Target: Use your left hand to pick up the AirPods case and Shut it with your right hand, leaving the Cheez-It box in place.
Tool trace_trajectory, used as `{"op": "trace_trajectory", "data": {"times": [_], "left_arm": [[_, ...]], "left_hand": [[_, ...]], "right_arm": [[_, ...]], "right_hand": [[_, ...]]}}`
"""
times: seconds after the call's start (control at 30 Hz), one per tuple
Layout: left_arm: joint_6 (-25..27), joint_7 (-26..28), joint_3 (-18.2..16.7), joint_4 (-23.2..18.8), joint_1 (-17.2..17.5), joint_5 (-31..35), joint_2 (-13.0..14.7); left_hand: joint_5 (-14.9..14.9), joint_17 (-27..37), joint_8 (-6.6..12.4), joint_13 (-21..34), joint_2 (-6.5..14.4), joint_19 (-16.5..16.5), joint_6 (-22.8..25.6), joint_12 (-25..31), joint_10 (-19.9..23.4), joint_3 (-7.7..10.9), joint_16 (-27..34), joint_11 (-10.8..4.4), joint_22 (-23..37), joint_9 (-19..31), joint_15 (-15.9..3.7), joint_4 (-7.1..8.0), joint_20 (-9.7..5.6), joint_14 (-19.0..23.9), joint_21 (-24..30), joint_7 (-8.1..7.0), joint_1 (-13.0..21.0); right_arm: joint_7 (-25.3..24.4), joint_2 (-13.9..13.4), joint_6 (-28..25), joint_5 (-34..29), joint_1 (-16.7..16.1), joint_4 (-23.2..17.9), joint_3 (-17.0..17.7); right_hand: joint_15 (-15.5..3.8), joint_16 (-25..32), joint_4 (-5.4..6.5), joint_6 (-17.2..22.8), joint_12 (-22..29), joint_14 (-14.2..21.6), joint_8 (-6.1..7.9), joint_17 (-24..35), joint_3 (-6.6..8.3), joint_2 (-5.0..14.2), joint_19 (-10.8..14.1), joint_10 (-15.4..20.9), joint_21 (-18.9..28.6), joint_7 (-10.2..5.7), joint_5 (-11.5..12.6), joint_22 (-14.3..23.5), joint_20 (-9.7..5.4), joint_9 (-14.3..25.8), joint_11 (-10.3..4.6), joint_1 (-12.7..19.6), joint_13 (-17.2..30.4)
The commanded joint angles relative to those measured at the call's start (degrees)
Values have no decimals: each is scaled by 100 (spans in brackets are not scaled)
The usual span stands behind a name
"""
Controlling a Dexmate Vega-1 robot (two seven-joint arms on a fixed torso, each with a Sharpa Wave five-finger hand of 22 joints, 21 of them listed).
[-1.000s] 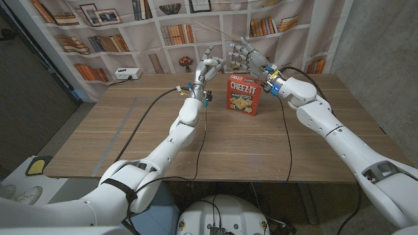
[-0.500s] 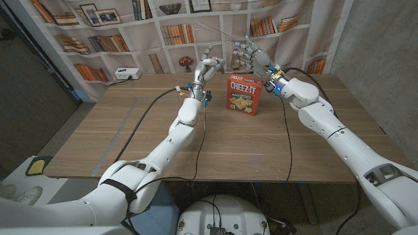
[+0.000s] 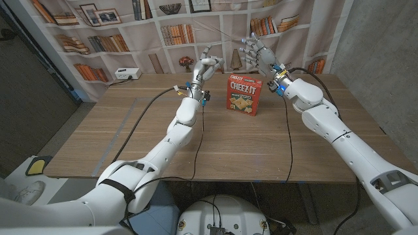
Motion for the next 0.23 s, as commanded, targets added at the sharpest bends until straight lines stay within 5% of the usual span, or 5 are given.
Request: {"op": "trace_trajectory", "data": {"times": [0.03, 0.23], "left_arm": [[-124, 29, -20, 151, -78, 26, -23], [-176, 192, -17, 142, -62, 137, -17]], "left_hand": [[19, 35, 6, 17, -32, 36, 31, 28, 22, -39, 3, -6, 15, 14, -71, 8, 13, 4, 3, -41, 44], [19, 38, 8, 10, -33, 38, 42, 33, 29, -44, -3, -9, 15, 14, -71, 6, 16, 1, 3, -45, 51]], "right_arm": [[51, 53, 74, 297, -90, 136, 157], [337, 94, 91, 436, 72, 417, 111]], "right_hand": [[-19, 21, -2, -10, 29, -59, 12, 9, 5, 48, 50, -7, 27, -51, 37, 20, 9, 12, -38, 3, 10], [-29, 23, -5, -4, 38, -43, 13, 9, 10, 55, 60, -2, 23, -55, 37, 19, 2, 11, -43, 12, 10]]}}
